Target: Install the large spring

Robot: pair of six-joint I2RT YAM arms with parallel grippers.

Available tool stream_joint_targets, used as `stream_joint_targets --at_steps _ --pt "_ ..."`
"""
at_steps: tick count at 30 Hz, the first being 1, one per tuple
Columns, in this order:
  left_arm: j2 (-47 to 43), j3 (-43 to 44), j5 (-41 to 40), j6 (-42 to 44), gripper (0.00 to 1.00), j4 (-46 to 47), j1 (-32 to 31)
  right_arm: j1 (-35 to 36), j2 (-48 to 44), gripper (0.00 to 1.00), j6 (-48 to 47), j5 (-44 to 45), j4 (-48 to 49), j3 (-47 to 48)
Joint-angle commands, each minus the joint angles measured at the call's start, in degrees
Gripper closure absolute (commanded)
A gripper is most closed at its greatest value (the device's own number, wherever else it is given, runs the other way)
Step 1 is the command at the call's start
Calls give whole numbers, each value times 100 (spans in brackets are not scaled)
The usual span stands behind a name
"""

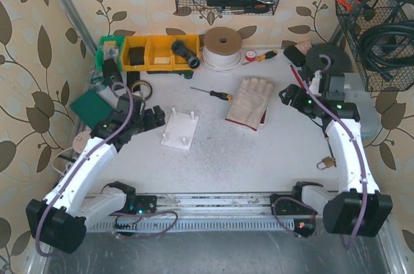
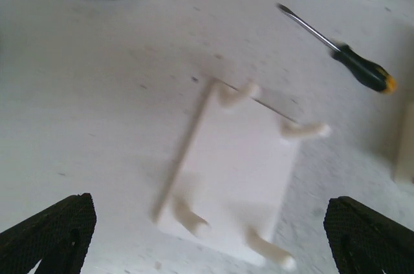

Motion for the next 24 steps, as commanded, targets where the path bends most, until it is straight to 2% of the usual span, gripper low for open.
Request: stream_joint_targets --at_steps 1,4,8,16,24 --pt "-359 -149 238 -724 2 222 -652 -27 266 9 581 -1376 -180 -125" --pt "-594 -572 381 -973 4 666 -886 -26 504 7 659 -1304 126 -138" --pt "-917 -897 166 -953 2 1041 -897 -46 1273 7 810 -1162 261 136" --pt "-805 -1160 121 -1022 2 1534 -894 -154 2872 8 1048 -1061 699 924" --pt "-451 -1045 171 -860 2 1717 -898 -145 3906 7 1187 -1029 1151 1503"
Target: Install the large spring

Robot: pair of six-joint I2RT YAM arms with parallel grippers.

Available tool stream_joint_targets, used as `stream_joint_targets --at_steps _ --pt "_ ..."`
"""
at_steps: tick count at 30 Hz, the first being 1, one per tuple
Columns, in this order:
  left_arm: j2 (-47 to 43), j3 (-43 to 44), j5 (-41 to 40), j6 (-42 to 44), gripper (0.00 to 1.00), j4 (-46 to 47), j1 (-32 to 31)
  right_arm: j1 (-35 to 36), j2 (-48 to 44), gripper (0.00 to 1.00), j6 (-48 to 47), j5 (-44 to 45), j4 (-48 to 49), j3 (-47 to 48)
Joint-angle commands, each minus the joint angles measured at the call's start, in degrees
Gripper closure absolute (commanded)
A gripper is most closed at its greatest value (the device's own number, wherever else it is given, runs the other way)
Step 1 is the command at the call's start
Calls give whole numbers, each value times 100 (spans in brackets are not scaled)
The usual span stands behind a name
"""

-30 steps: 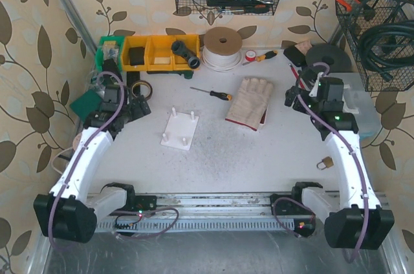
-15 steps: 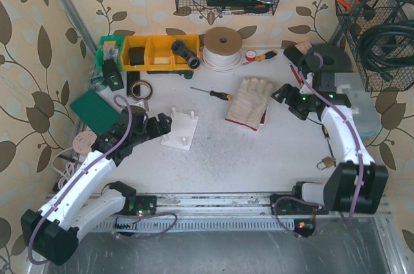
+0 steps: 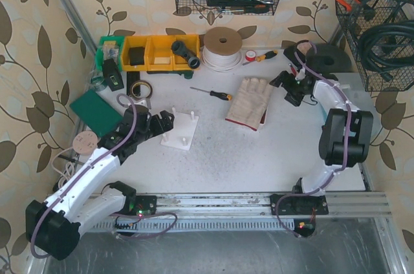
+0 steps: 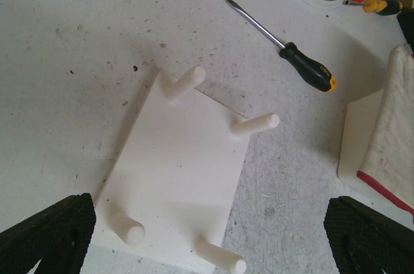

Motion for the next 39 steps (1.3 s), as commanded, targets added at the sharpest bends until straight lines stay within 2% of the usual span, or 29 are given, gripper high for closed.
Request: stream_joint_targets --at_steps 1,19,25,27,33,36,39 --pt "172 123 -13 91 2 289 -18 -2 429 7 58 81 246 414" --pt "263 111 -8 101 2 434 -18 869 1383 10 -843 1131 -68 1343" --pt "263 104 -30 89 2 429 -18 875 1450 18 -975 1307 -105 1388" --pt "263 104 -32 88 2 424 -18 880 1442 28 -1021 1274 -94 1377" --pt "247 85 -50 71 2 429 -18 887 1295 66 -1100 1162 -86 1288" --pt "246 90 -50 63 2 436 -13 898 1155 79 -1116 1186 -98 1256" --pt "237 82 -57 62 2 428 -9 907 1036 96 -1152 1194 -262 1328"
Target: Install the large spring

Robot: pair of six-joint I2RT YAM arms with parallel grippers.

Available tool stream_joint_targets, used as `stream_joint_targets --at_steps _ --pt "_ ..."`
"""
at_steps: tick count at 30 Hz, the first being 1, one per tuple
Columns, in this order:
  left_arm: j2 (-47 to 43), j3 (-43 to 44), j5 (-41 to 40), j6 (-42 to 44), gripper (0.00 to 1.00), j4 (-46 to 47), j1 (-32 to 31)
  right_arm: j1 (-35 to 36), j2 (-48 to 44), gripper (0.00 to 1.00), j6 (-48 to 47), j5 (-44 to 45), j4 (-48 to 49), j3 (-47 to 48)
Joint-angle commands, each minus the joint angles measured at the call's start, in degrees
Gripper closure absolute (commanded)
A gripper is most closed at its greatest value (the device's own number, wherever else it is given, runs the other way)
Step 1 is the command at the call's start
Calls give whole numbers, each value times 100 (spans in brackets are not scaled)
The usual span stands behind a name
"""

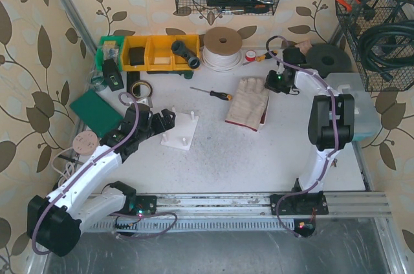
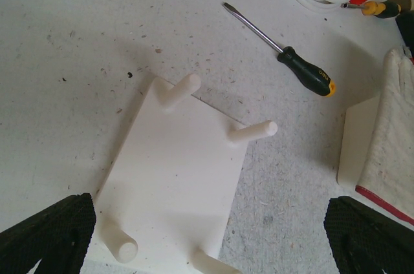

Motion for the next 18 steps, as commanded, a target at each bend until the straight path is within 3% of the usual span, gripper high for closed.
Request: stream_joint_targets --at_steps 1,13,18 --pt "-47 75 -54 42 2 137 -13 30 -333 100 -111 2 -265 125" --pt "-149 19 -55 3 2 135 -9 87 -1129 100 995 -894 -421 511" --pt "-195 -4 -57 -1 2 146 -9 63 -1496 100 1709 -1106 -36 676"
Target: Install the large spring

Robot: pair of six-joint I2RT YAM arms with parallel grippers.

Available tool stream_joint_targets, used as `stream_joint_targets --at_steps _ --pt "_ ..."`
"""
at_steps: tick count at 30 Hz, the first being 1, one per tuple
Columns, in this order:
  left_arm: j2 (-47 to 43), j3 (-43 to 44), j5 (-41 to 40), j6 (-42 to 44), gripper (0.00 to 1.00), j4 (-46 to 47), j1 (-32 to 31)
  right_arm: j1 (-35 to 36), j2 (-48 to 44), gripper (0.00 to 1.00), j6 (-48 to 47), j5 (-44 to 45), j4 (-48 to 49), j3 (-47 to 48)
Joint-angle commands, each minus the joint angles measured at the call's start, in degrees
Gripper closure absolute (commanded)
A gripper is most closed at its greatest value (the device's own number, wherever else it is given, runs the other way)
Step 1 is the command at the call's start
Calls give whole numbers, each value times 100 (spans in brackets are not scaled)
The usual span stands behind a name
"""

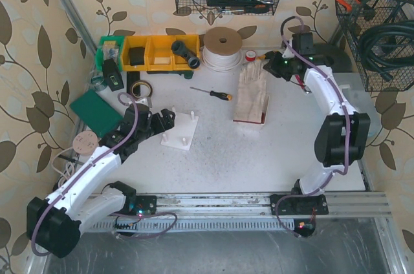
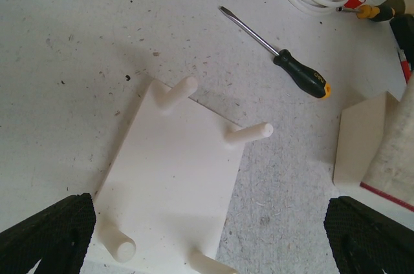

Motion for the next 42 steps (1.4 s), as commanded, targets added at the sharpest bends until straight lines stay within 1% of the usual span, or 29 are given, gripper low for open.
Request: stream_joint_targets --at_steps 1,3,5,9,12,14,17,21,24,28,30,31,33,35,36,37,42 --pt "-135 -5 -60 1 2 147 -9 -45 -471 100 1070 -365 471 207" --pt "-130 -4 -56 1 2 157 -8 -124 -533 100 1506 -393 857 222" --pt "-119 0 -57 1 1 154 -9 -206 -440 100 1651 -364 983 489" --pt "-130 -3 -68 1 2 160 -9 -463 -124 100 1581 -235 815 1167" --pt "-114 -5 -83 0 1 176 -9 -630 -19 100 1428 86 839 1350" --pt "-105 -4 -88 -7 2 185 -4 -703 7 100 1195 343 994 1284" --pt "-130 -25 -131 -13 2 205 -7 -752 -7 100 1070 680 1517 871" --pt "-191 -78 -165 -31 2 268 -9 -835 229 100 1041 792 2024 432" --pt "-183 -83 -169 -28 2 280 -9 -935 409 100 1123 883 2615 69" --pt "-160 -82 -198 -33 2 298 -9 -1067 751 100 1057 734 2701 171" --pt "-143 -78 -213 -30 2 319 -9 -1088 883 100 998 657 2588 307" --pt "-132 -79 -221 -33 2 327 -5 -1115 941 93 1016 606 2488 392" --pt "-99 -68 -226 -28 2 335 -7 -1173 1086 55 1061 563 1864 713" --pt "-81 -67 -218 -17 2 352 -6 -1168 1198 31 943 669 1162 1094" --pt "-79 -68 -221 -21 2 361 -2 -1163 1208 8 870 691 961 1177" --pt "-76 -67 -216 -13 2 365 -3 -1161 1191 1 858 725 805 1210" --pt "-106 -87 -213 -22 2 369 0 -994 868 0 390 877 147 1098"
